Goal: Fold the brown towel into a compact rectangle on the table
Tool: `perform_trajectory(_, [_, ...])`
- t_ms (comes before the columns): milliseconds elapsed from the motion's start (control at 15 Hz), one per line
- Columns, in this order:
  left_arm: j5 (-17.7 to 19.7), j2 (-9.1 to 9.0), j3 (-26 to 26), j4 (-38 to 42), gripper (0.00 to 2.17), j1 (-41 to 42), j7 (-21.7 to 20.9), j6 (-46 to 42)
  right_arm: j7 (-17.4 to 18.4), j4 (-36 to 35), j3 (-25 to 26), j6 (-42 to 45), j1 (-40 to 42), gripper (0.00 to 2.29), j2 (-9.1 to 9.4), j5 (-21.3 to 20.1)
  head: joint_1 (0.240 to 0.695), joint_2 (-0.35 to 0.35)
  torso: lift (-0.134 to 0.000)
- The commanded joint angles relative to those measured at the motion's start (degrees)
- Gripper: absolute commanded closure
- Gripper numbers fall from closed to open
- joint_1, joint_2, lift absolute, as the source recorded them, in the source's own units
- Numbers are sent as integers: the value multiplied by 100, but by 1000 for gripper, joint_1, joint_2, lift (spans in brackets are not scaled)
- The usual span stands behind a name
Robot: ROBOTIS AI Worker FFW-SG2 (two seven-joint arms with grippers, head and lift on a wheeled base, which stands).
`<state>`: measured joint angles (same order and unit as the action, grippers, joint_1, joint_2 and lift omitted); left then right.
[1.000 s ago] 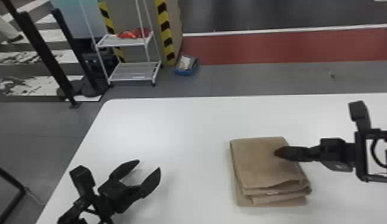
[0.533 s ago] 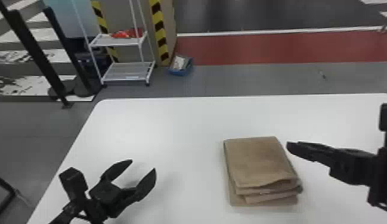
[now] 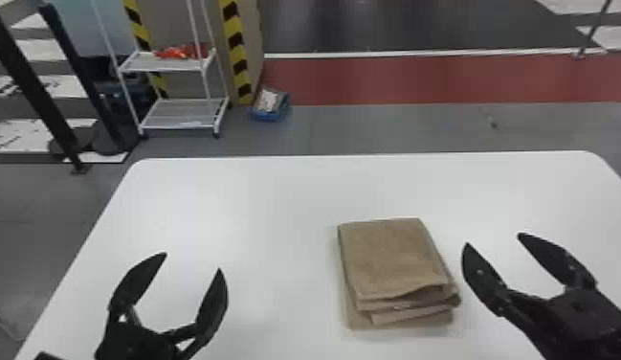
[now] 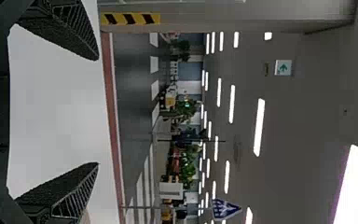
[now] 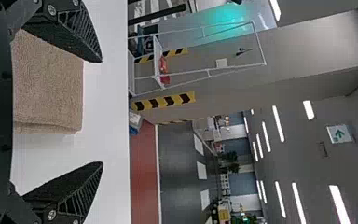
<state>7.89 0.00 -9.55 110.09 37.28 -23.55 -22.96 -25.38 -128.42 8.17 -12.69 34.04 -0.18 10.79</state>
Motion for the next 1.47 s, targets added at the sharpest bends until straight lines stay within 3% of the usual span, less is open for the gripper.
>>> perform_trajectory(0, [46, -15, 85, 408, 73, 429, -1, 7, 156, 45, -290, 306, 235, 97, 23, -271, 695, 63, -124])
perform_trajectory(133, [55, -15, 50, 795, 73, 719, -10, 306, 394, 98, -448, 394, 331, 97, 23, -552, 695, 68, -124])
perform_trajectory(400, [29, -15, -205, 1068, 73, 886, 8, 869, 640, 159, -580, 904, 525, 97, 23, -622, 695, 86, -124])
perform_trajectory(1400, [-50, -15, -372, 1217, 73, 754, 210, 1255, 824, 168, -756, 675, 428, 97, 23, -868, 695, 154, -124])
